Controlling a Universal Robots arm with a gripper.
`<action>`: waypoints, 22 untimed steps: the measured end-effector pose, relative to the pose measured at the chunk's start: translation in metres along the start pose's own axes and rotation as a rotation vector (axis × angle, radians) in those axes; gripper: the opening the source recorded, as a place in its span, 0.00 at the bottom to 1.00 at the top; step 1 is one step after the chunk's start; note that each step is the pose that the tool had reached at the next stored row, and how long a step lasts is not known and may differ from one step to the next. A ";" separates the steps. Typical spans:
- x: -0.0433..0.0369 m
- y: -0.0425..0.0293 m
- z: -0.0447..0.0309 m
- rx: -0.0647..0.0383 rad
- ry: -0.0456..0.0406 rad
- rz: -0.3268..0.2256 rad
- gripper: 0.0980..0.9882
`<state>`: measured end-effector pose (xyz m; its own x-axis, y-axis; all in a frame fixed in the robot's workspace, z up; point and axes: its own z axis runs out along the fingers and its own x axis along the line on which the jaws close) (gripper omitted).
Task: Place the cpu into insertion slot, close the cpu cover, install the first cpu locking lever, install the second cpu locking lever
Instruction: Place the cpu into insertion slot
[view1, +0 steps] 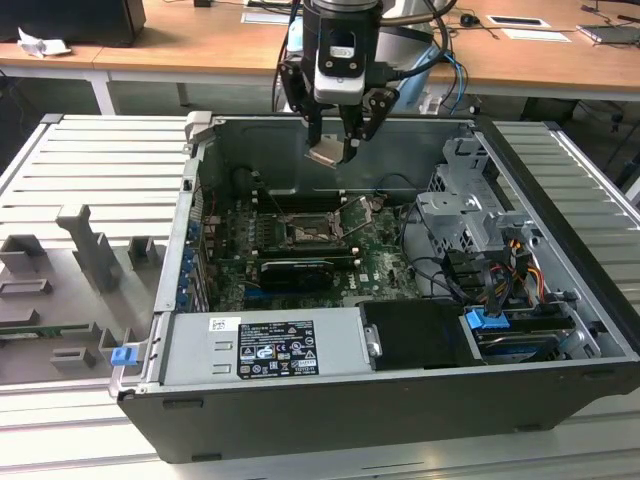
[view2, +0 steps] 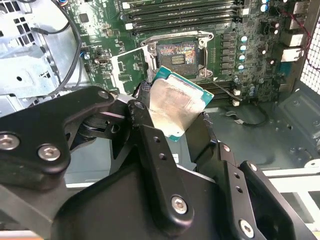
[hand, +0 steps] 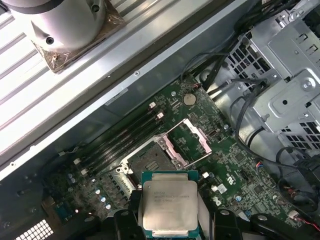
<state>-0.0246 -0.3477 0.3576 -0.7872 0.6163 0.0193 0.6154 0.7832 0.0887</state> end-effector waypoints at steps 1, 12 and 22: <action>0.0000 0.0000 0.0001 0.000 -0.0010 0.011 0.48; -0.0001 -0.0004 0.0043 -0.002 -0.0073 0.084 0.48; -0.0002 -0.0007 0.0088 -0.001 -0.0076 0.085 0.48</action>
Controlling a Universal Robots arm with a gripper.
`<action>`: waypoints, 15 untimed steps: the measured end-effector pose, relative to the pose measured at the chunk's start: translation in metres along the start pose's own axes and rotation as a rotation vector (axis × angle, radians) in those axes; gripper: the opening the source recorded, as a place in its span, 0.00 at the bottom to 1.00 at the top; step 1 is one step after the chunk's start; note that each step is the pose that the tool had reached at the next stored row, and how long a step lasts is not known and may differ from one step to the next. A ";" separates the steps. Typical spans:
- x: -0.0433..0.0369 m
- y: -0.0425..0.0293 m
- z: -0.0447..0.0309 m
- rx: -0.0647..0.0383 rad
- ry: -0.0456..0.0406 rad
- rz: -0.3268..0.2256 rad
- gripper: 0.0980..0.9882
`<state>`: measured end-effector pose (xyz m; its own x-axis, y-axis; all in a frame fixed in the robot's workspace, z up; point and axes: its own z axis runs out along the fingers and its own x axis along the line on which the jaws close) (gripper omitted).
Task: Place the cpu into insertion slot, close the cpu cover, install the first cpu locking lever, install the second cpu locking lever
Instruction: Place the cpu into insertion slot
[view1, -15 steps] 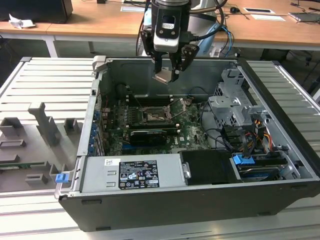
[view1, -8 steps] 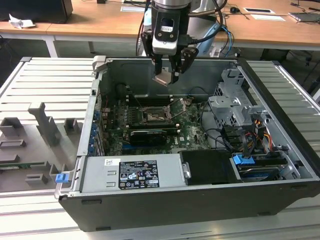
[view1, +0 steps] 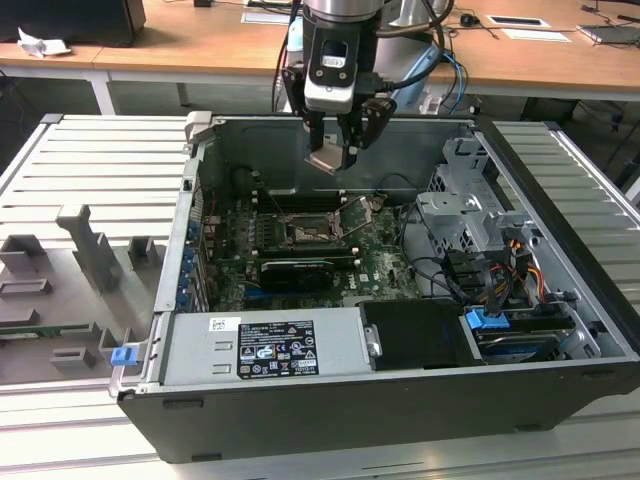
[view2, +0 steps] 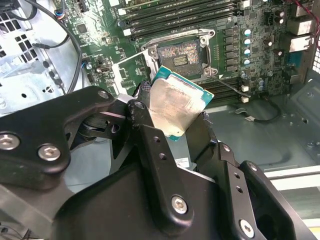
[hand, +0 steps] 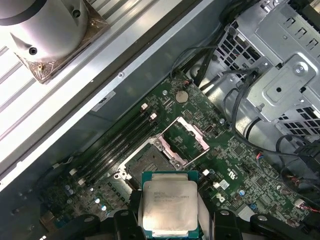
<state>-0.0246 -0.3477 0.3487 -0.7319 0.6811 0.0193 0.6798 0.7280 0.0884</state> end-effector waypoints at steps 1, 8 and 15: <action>0.0000 0.0000 0.0002 0.001 -0.0008 0.003 0.48; 0.0000 -0.0001 0.0009 0.000 -0.0057 0.049 0.48; 0.0000 -0.0002 0.0015 0.000 -0.0094 0.091 0.48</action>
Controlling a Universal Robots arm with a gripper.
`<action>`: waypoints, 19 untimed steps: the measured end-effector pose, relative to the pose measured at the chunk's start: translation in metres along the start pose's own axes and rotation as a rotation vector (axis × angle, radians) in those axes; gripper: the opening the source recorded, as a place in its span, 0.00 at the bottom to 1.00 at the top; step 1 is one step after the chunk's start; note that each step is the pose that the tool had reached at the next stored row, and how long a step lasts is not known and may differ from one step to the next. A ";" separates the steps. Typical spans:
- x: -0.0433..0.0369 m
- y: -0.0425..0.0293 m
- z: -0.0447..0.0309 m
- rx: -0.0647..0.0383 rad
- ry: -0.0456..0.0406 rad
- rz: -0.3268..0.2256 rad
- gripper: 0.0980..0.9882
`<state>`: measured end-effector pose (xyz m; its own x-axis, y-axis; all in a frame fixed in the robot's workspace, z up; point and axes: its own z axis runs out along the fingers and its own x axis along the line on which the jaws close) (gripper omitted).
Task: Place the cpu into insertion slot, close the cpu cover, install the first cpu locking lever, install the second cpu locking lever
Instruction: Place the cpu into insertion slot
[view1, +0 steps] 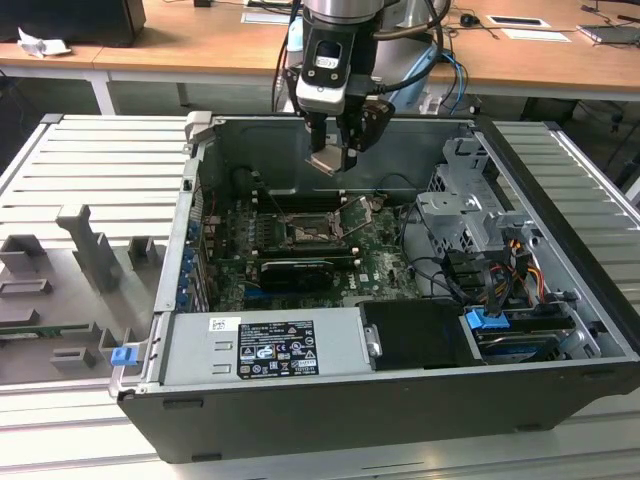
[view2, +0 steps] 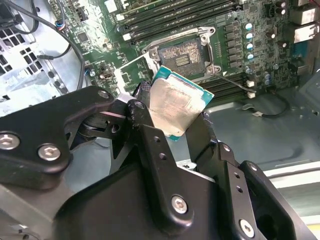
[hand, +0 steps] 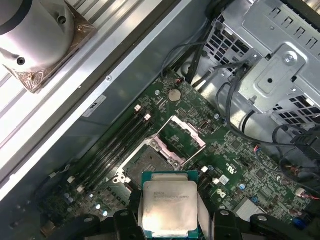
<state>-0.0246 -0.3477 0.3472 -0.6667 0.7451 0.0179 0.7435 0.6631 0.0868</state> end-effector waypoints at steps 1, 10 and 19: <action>0.0000 0.0000 0.0000 0.000 -0.0005 0.006 0.48; 0.0000 0.0000 0.0007 -0.001 -0.0063 0.072 0.48; 0.0000 -0.0001 0.0016 -0.003 -0.0129 0.147 0.48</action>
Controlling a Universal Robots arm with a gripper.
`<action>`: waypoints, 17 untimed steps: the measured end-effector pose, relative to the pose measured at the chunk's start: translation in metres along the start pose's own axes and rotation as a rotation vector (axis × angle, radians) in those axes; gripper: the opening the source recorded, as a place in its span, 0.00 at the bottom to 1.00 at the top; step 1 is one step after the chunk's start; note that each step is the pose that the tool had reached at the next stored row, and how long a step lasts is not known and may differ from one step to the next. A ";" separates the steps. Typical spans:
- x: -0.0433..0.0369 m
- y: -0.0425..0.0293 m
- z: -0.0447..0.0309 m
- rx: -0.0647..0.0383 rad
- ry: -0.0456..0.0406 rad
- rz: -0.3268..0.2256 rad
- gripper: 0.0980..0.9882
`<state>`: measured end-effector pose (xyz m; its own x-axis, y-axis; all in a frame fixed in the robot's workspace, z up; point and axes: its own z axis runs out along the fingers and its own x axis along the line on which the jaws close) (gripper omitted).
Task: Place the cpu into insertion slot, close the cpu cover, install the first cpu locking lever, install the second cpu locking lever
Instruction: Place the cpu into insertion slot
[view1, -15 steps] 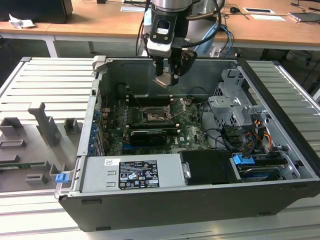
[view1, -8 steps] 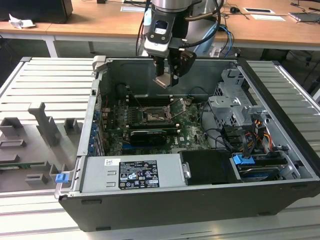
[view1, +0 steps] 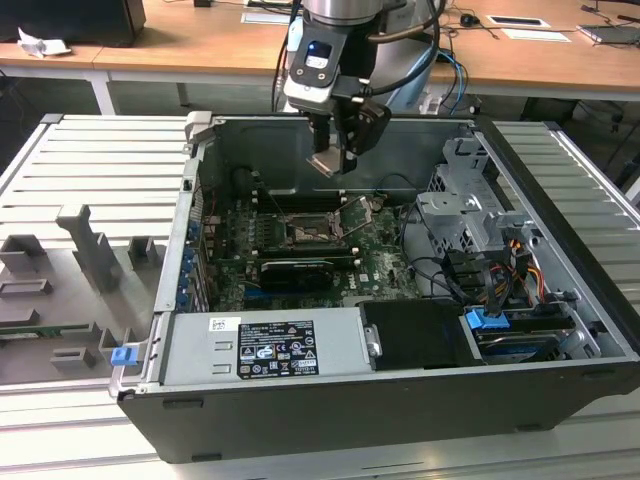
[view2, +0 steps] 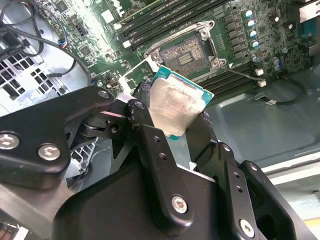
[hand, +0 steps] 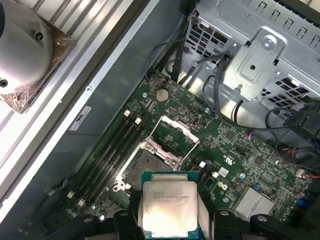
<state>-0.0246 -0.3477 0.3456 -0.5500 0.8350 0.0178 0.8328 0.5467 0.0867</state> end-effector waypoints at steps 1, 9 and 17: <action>0.0000 0.0000 0.0002 0.000 -0.0016 0.019 0.48; 0.0000 -0.0002 0.0025 -0.001 -0.0059 0.067 0.48; -0.0001 -0.0005 0.0057 -0.001 -0.0058 0.069 0.48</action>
<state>-0.0246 -0.3477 0.3399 -0.4911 0.8709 0.0179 0.8686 0.4880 0.0866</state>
